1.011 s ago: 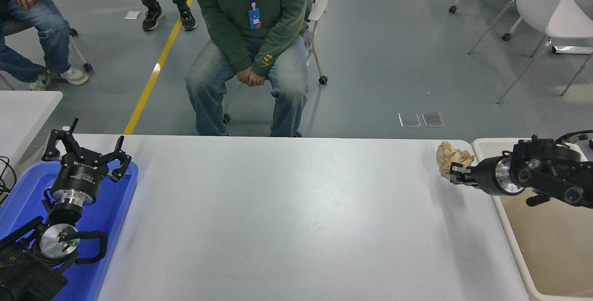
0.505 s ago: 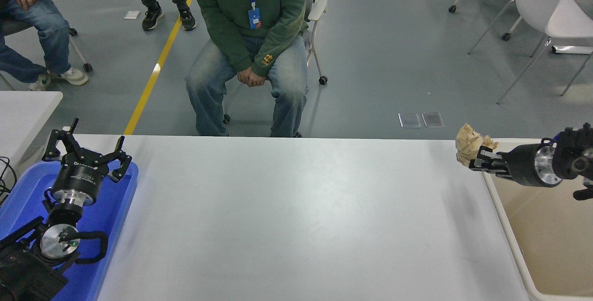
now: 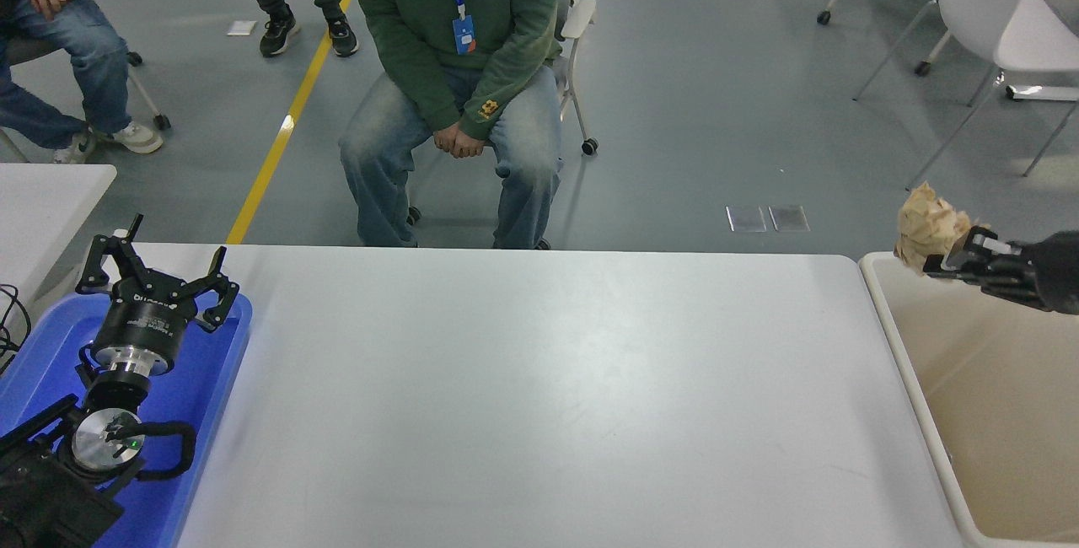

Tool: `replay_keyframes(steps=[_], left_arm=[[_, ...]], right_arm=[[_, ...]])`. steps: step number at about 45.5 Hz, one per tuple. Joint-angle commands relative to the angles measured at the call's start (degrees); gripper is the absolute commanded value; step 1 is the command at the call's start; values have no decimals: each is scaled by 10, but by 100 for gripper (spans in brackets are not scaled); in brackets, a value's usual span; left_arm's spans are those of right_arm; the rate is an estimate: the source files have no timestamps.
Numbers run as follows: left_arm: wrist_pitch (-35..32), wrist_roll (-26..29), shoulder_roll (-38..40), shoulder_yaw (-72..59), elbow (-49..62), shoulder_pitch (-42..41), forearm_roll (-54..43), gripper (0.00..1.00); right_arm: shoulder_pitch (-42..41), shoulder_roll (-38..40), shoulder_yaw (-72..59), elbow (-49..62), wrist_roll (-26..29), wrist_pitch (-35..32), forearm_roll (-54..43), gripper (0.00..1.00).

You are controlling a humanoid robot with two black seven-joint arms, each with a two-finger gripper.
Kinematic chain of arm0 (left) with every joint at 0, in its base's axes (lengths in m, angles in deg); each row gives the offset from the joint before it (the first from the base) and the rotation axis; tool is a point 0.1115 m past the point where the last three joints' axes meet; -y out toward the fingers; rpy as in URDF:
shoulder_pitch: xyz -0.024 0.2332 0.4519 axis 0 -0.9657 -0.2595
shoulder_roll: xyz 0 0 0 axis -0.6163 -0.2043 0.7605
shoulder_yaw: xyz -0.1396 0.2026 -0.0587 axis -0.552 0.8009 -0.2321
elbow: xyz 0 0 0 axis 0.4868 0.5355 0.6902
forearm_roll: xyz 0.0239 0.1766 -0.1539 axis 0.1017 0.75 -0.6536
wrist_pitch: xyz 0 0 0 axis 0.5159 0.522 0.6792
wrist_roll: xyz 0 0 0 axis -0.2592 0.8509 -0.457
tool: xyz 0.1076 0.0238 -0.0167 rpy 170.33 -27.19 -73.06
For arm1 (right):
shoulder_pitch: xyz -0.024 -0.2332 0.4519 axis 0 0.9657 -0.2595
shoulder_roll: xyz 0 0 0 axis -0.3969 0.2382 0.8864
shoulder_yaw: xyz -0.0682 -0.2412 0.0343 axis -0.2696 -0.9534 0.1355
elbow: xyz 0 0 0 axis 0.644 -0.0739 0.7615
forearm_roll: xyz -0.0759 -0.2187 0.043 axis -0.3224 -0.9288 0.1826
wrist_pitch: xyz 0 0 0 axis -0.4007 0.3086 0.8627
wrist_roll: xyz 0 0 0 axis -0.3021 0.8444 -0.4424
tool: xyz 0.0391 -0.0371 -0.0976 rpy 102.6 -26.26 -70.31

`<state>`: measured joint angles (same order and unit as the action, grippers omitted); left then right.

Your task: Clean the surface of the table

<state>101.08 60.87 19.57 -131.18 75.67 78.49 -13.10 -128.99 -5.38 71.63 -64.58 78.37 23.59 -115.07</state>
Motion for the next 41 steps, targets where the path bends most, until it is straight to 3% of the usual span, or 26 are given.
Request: replay_keyframes(steps=[1, 41], left_arm=[[0, 0, 0, 0, 0, 0, 0, 100], [0, 0, 0, 0, 0, 0, 0, 100]], right_arm=[[0, 58, 41, -35, -10, -39, 20, 0], [-5, 121, 79, -94, -10, -72, 60, 0]])
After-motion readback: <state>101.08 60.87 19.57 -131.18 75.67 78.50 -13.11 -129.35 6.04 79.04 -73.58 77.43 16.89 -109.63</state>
